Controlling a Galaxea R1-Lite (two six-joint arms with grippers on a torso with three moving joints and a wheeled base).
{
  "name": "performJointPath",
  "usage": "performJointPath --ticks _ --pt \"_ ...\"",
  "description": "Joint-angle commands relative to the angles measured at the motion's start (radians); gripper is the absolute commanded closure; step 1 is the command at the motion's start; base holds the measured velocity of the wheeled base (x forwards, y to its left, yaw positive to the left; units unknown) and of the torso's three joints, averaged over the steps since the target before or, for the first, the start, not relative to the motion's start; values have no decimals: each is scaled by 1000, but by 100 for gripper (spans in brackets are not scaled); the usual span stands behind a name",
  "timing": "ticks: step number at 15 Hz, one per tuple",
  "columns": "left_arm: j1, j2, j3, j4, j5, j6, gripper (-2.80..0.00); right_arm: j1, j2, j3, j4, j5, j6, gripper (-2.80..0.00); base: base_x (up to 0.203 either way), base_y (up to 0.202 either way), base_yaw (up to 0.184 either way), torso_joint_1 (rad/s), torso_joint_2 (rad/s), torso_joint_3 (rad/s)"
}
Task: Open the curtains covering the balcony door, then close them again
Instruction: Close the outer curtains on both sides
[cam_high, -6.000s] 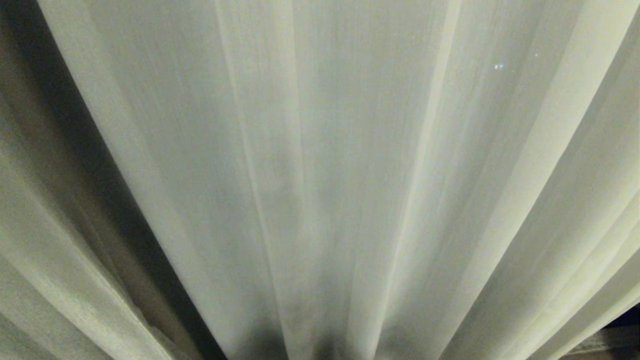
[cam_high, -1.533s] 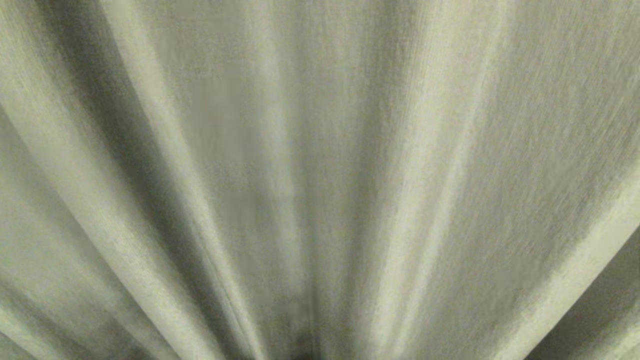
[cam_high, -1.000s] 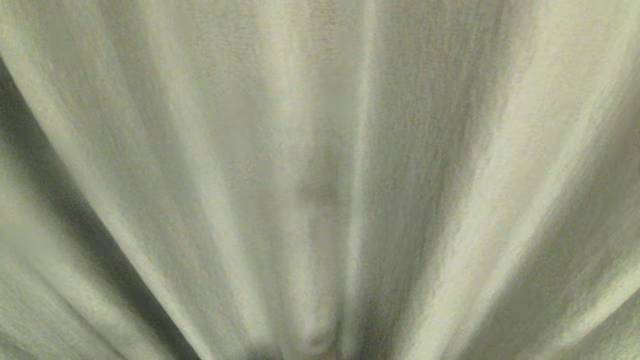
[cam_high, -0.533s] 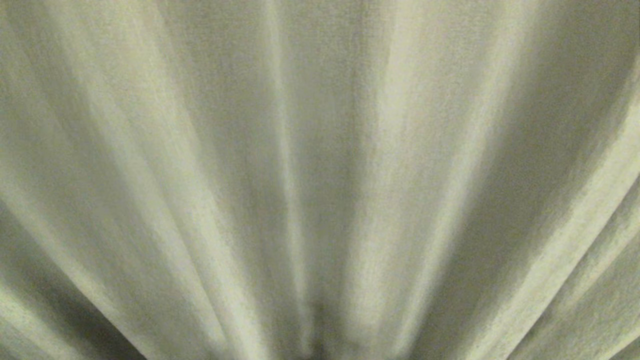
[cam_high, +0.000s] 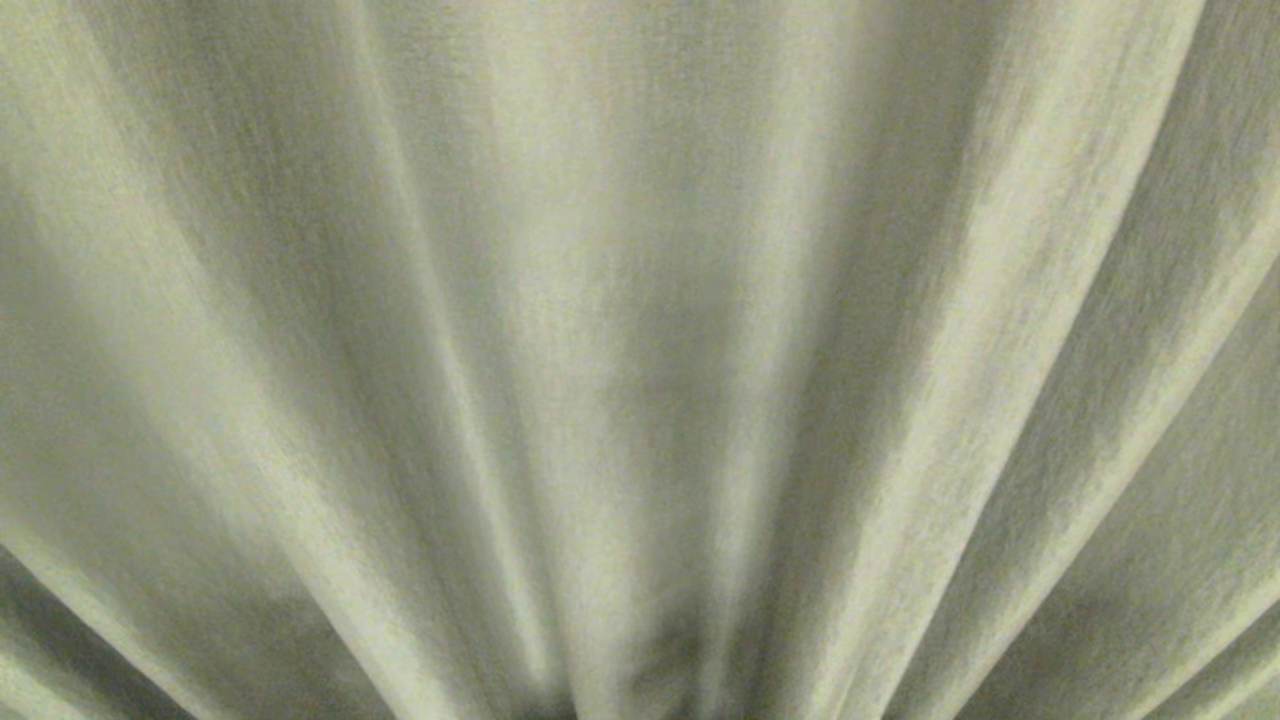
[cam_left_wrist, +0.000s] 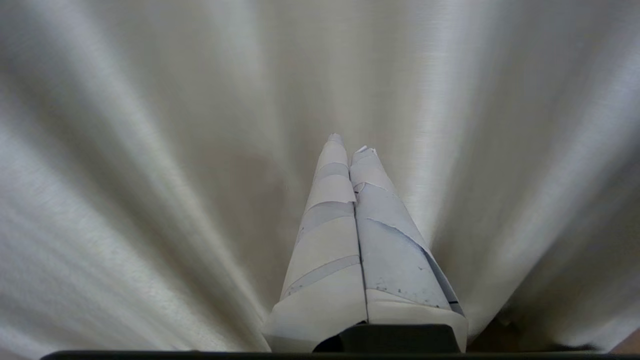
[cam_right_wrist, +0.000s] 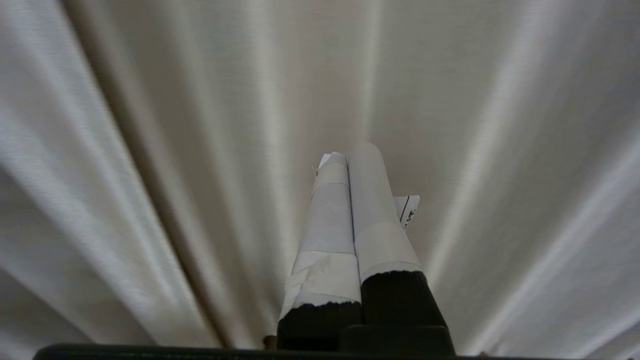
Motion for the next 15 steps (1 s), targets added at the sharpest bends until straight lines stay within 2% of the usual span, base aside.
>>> performJointPath --ticks 1,11,15 --pt "1 -2 -2 0 -1 20 0 0 0 0 0 0 0 0 0 -191 3 -2 5 2" --pt "1 -2 -1 0 1 25 0 0 0 0 0 0 0 0 0 -191 3 3 3 2" --pt "0 -2 1 0 12 -26 0 0 0 0 0 0 0 0 0 -90 1 2 2 3"
